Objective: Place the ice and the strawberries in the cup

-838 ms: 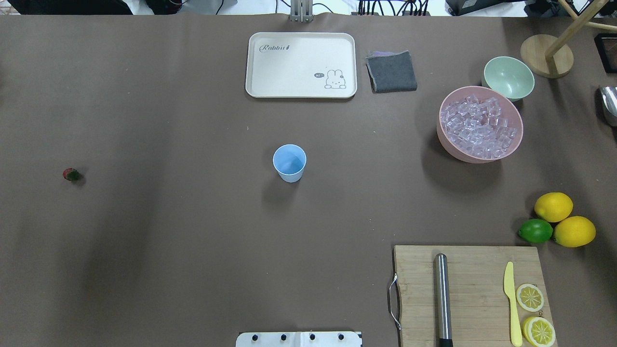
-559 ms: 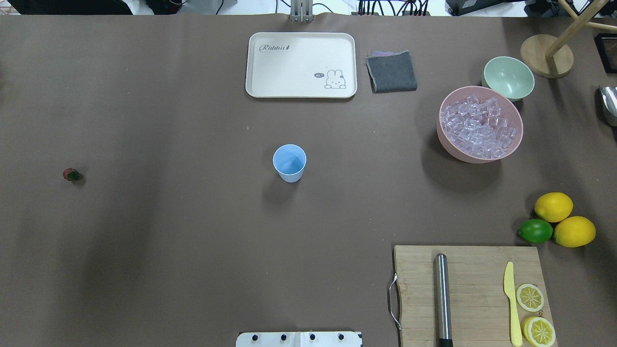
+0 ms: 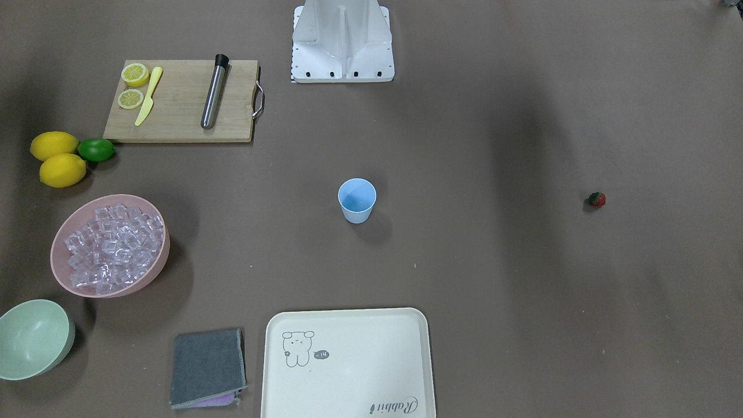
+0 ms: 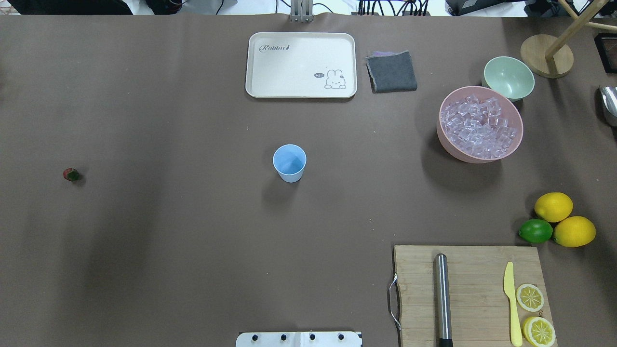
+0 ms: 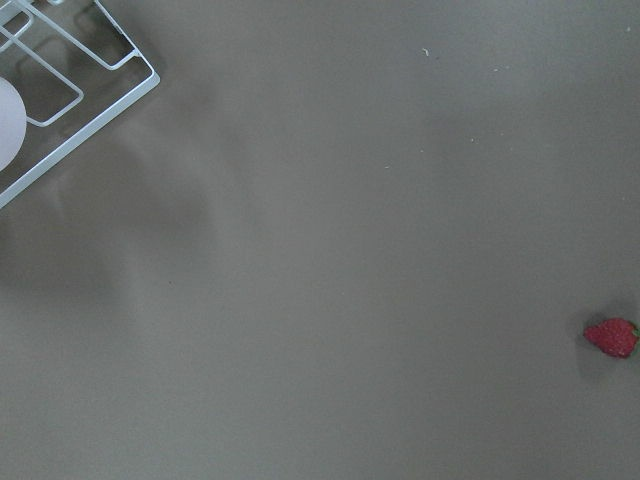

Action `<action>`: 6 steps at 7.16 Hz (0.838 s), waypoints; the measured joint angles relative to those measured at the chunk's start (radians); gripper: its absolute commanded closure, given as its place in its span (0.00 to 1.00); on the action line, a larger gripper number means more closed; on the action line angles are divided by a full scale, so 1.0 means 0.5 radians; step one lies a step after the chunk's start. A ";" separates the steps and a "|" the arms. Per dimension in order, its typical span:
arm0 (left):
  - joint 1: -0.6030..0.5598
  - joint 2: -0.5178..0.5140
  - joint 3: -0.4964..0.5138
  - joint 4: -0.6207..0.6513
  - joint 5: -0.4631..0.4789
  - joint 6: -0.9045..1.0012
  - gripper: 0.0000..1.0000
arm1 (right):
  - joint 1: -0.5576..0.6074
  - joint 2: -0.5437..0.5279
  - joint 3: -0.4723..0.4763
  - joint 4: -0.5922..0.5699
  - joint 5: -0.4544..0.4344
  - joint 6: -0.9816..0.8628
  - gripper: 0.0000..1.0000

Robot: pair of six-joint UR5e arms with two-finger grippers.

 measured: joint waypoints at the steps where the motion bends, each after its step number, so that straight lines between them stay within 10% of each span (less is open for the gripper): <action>1: 0.000 -0.002 -0.003 -0.001 0.035 -0.001 0.02 | -0.010 0.010 -0.001 0.000 -0.001 0.000 0.01; 6: -0.012 -0.007 -0.011 0.001 0.057 -0.005 0.02 | -0.027 0.037 -0.006 -0.002 -0.002 0.000 0.01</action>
